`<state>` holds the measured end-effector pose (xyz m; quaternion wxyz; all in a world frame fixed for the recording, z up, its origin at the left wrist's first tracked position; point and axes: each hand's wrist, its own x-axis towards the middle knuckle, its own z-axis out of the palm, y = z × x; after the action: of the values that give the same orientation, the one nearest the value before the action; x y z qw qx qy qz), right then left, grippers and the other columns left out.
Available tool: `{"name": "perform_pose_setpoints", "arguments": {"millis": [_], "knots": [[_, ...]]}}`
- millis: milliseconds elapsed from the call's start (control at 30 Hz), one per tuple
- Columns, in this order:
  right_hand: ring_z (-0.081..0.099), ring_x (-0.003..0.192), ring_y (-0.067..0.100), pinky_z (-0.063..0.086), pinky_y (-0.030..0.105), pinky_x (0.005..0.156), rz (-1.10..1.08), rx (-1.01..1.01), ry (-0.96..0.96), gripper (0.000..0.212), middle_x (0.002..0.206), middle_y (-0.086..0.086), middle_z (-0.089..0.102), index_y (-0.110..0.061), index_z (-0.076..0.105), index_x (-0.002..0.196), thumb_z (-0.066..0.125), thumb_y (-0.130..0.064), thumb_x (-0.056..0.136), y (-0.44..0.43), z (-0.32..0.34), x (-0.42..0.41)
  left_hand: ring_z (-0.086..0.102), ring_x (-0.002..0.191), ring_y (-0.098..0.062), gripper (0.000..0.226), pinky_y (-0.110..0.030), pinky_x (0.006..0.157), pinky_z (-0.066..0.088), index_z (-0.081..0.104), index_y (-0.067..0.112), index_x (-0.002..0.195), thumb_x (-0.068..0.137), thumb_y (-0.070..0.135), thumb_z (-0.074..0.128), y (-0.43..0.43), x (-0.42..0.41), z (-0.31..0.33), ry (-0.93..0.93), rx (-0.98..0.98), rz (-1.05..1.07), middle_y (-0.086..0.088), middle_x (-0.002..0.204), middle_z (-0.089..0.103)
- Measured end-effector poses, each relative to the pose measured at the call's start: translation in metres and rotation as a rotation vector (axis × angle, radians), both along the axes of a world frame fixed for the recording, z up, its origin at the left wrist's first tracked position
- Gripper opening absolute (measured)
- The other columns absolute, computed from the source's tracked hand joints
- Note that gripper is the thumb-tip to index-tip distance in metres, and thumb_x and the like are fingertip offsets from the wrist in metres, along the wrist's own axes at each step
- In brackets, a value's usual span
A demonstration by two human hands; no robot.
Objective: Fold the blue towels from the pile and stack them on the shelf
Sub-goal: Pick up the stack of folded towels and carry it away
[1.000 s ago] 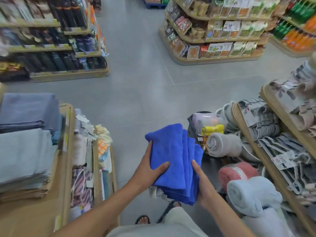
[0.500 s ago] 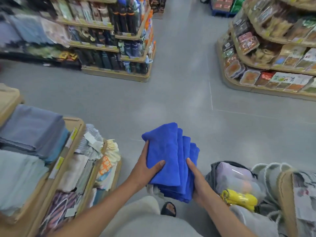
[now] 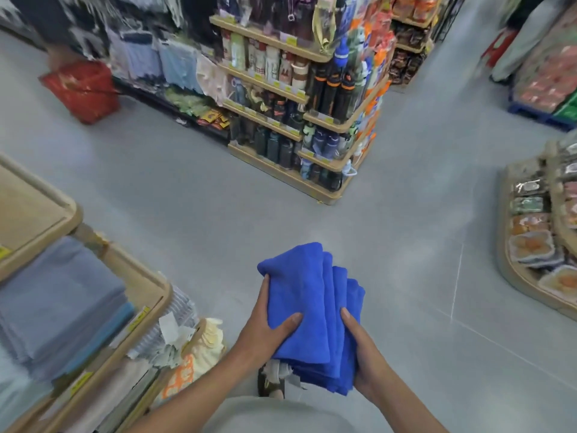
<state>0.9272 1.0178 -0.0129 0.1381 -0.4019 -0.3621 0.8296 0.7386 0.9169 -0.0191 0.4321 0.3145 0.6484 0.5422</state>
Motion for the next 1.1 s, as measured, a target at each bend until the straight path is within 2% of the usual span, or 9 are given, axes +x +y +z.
{"name": "perform_pose_setpoints", "arguments": {"millis": [167,300,500,600,667,767,867,967,1100], "knots": [[0.059,0.132,0.03,0.056,0.041,0.098,0.039,-0.006,0.0,0.058,0.143,0.011,0.061,-0.026,0.058,0.143,0.066,-0.056,0.094,0.101,0.012,-0.066,0.043,0.129,0.018,0.088,0.001,0.089,0.041,0.013,0.075,0.139,0.077,0.068,0.075,0.091,-0.06,0.012,0.011,0.01,0.044,0.048,0.141,0.037],[0.059,0.132,0.029,0.057,0.04,0.097,0.105,-0.027,0.016,0.053,0.143,0.01,0.061,-0.029,0.063,0.137,0.067,-0.058,0.093,0.177,0.012,-0.123,0.042,0.132,0.016,0.088,0.0,0.092,0.04,0.014,0.073,0.142,0.08,0.063,0.076,0.158,-0.11,0.015,0.024,0.012,0.116,0.045,0.145,0.036],[0.062,0.128,0.028,0.057,0.042,0.097,0.277,-0.021,0.016,0.052,0.14,0.008,0.064,-0.03,0.068,0.131,0.072,-0.057,0.087,0.293,0.006,-0.23,0.04,0.132,0.018,0.091,0.0,0.09,0.041,0.01,0.076,0.14,0.077,0.069,0.075,0.244,-0.191,0.001,0.051,0.003,0.322,0.049,0.143,0.034],[0.063,0.127,0.03,0.051,0.047,0.103,0.409,-0.004,0.003,0.061,0.139,0.009,0.065,-0.027,0.066,0.135,0.077,-0.057,0.082,0.345,0.011,-0.292,0.041,0.131,0.019,0.087,0.002,0.09,0.039,0.012,0.077,0.138,0.078,0.067,0.075,0.277,-0.229,0.01,0.036,0.003,0.457,0.05,0.141,0.035],[0.062,0.128,0.031,0.055,0.047,0.099,0.494,-0.026,0.036,0.073,0.14,0.011,0.064,-0.023,0.06,0.14,0.081,-0.056,0.078,0.373,0.015,-0.337,0.042,0.134,0.013,0.087,-0.001,0.094,0.039,0.015,0.071,0.143,0.081,0.063,0.076,0.293,-0.255,0.018,0.075,0.011,0.55,0.042,0.146,0.038],[0.06,0.13,0.032,0.057,0.045,0.096,0.653,-0.06,0.034,0.069,0.142,0.012,0.062,-0.023,0.062,0.139,0.08,-0.056,0.08,0.397,0.019,-0.406,0.042,0.137,0.009,0.091,-0.011,0.099,0.043,0.015,0.063,0.149,0.081,0.062,0.076,0.302,-0.294,0.026,0.047,0.007,0.705,0.037,0.149,0.039],[0.059,0.132,0.032,0.056,0.043,0.098,0.832,-0.075,0.042,0.057,0.144,0.012,0.06,-0.026,0.065,0.136,0.072,-0.057,0.089,0.401,0.019,-0.471,0.043,0.135,0.01,0.091,-0.008,0.096,0.044,0.015,0.065,0.148,0.08,0.063,0.076,0.294,-0.326,0.028,0.063,0.006,0.88,0.039,0.148,0.039],[0.059,0.132,0.032,0.056,0.042,0.097,0.996,-0.066,0.018,0.057,0.143,0.012,0.061,-0.027,0.065,0.135,0.07,-0.059,0.089,0.39,0.018,-0.536,0.043,0.136,0.009,0.093,-0.016,0.102,0.043,0.014,0.066,0.147,0.078,0.067,0.076,0.279,-0.357,0.026,0.082,0.013,1.045,0.038,0.148,0.039],[0.06,0.131,0.032,0.057,0.041,0.095,1.182,-0.048,0.026,0.058,0.143,0.012,0.061,-0.026,0.065,0.135,0.071,-0.06,0.088,0.36,0.022,-0.619,0.041,0.133,0.016,0.091,-0.006,0.096,0.043,0.014,0.072,0.142,0.074,0.072,0.075,0.252,-0.403,0.026,0.117,0.033,1.235,0.048,0.143,0.037]]}}
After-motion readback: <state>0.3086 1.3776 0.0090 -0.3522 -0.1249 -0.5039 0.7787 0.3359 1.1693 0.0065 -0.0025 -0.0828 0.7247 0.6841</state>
